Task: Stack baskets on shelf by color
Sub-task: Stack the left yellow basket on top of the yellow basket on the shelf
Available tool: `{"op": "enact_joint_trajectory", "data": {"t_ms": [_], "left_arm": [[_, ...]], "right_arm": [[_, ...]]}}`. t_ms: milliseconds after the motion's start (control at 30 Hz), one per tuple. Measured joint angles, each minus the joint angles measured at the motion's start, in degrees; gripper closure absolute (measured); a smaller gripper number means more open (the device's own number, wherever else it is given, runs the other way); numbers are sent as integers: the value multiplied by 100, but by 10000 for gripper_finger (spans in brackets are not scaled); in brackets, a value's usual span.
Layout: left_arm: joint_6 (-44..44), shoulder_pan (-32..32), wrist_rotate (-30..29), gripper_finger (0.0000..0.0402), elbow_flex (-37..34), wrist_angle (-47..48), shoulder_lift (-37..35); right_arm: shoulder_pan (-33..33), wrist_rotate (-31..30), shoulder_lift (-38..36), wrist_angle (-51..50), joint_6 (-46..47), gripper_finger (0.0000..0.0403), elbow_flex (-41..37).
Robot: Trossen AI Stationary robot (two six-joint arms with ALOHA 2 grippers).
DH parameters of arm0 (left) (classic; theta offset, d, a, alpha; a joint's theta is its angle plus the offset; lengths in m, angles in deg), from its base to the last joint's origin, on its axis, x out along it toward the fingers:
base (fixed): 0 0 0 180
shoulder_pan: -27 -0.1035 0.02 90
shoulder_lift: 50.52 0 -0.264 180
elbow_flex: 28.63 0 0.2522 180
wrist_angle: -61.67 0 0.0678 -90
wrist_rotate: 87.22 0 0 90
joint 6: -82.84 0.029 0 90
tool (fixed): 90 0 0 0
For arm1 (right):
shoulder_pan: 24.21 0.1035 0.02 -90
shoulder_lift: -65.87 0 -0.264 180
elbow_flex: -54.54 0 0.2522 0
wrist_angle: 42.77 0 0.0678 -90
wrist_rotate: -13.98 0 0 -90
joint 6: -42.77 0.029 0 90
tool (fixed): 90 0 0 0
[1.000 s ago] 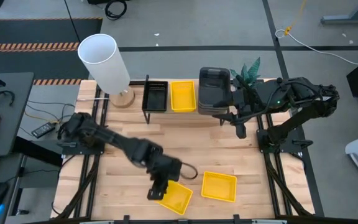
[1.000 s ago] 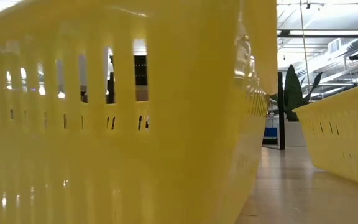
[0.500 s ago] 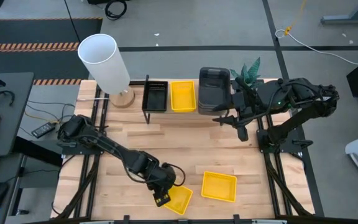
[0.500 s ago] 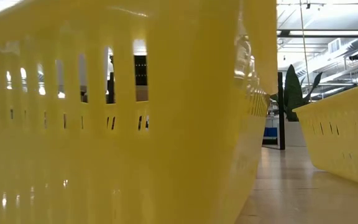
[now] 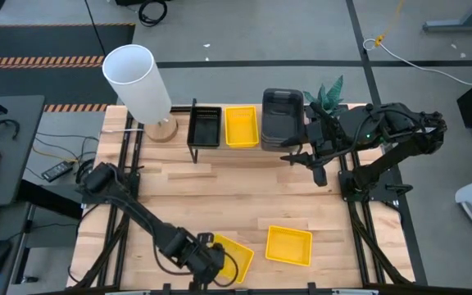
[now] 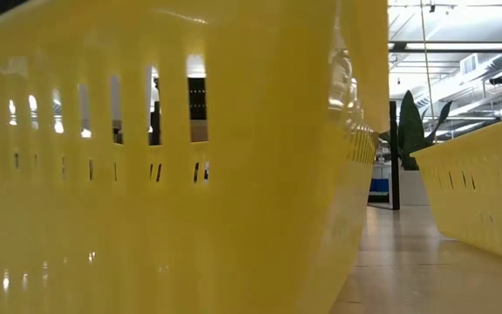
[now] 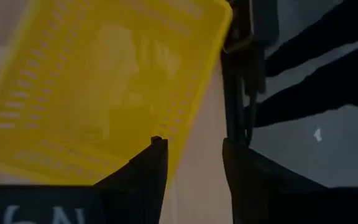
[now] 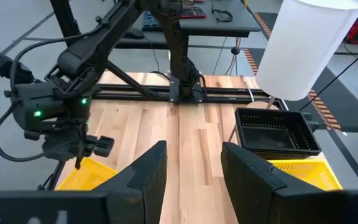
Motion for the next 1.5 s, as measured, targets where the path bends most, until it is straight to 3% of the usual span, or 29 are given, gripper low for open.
{"op": "enact_joint_trajectory", "data": {"t_ms": [133,300,433,600,800,967,1100,1333,1500], "left_arm": [[196,70,-53,226,0,6,145],[731,145,-638,213,7,183,302],[1106,134,-445,225,3,117,475],[1469,115,-475,269,-2,197,586],[1369,-39,-255,382,2,710,504],[1865,-310,-152,392,-2,1163,-30],[2679,-719,-136,395,0,1627,-861],[5242,-1856,-162,395,2,2325,-2311],[6747,-2975,-414,395,14,2412,-2904]], "right_arm": [[0,30,0,-9,2,245,0],[0,41,0,-24,66,245,0],[0,42,0,-50,85,245,0],[0,43,0,-85,92,245,0],[0,55,0,-92,99,245,0],[0,52,0,-90,70,245,0],[0,41,0,-81,48,245,0],[-39,-99,0,25,2,245,0],[-39,-297,2,37,132,245,0]]}}
